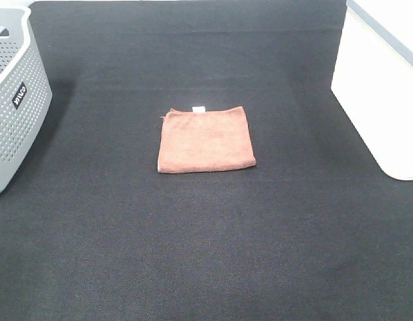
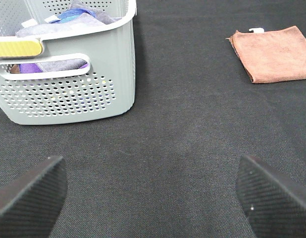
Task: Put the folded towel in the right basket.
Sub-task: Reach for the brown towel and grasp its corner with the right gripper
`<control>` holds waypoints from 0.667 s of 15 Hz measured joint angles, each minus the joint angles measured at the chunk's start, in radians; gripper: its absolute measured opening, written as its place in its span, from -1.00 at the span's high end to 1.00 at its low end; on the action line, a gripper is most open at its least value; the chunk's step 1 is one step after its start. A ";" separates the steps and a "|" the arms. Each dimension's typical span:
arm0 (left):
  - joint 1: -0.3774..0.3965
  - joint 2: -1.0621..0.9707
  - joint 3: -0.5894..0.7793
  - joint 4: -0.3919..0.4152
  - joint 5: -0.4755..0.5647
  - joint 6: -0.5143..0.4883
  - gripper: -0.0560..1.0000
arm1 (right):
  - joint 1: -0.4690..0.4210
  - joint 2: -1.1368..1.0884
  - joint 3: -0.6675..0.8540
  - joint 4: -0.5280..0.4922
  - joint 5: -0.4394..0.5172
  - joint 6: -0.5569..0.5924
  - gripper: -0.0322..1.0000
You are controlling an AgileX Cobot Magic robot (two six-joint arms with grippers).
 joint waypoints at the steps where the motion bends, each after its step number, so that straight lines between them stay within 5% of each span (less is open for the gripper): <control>1: 0.000 0.000 0.000 0.000 0.000 0.000 -0.77 | 0.000 0.000 0.000 0.000 0.000 0.000 -0.37; 10: 0.000 0.000 0.000 0.000 0.000 0.000 -0.77 | 0.000 0.000 0.000 0.000 0.000 0.000 -0.37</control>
